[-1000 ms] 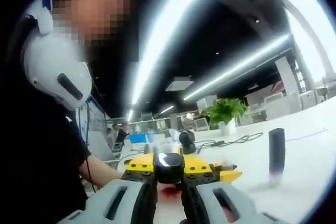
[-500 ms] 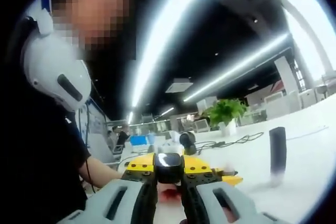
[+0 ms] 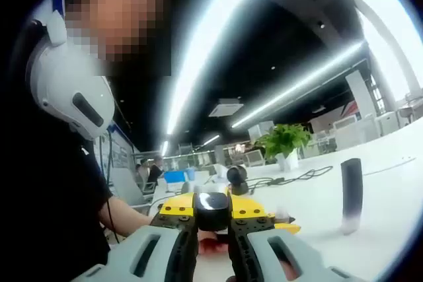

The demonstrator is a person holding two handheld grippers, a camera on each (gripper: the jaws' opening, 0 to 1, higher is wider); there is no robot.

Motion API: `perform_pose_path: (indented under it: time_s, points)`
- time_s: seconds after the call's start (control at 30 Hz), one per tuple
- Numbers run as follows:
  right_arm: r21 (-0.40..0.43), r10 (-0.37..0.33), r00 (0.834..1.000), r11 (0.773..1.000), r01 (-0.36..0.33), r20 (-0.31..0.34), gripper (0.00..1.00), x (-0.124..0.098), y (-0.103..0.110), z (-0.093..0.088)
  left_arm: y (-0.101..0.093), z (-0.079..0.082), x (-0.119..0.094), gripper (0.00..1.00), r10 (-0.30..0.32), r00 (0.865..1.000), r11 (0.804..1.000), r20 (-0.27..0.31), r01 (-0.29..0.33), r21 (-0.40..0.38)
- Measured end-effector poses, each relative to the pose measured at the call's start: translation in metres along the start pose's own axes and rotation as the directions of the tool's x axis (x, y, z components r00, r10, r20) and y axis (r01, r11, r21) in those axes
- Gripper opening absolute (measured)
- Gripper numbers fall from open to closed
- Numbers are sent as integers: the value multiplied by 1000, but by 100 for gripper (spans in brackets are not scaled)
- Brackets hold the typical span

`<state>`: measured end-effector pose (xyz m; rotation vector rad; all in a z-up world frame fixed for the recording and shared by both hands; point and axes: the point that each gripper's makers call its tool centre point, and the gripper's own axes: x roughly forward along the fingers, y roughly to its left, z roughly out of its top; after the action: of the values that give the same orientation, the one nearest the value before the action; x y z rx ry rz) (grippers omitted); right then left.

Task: Pick up cosmetic bottle twist off cap place on table pick up cap screw tight cap place on table

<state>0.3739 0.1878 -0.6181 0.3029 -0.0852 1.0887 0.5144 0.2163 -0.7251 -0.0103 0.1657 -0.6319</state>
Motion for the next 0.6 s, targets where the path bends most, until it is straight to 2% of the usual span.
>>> perform_pose_path:
  time_s: [0.6]
  points:
    - [-11,-5,1000,1000,5,1,11,-2,2,2,-2,-3,-4,10,-7,1000,1000,-4,6,-14]
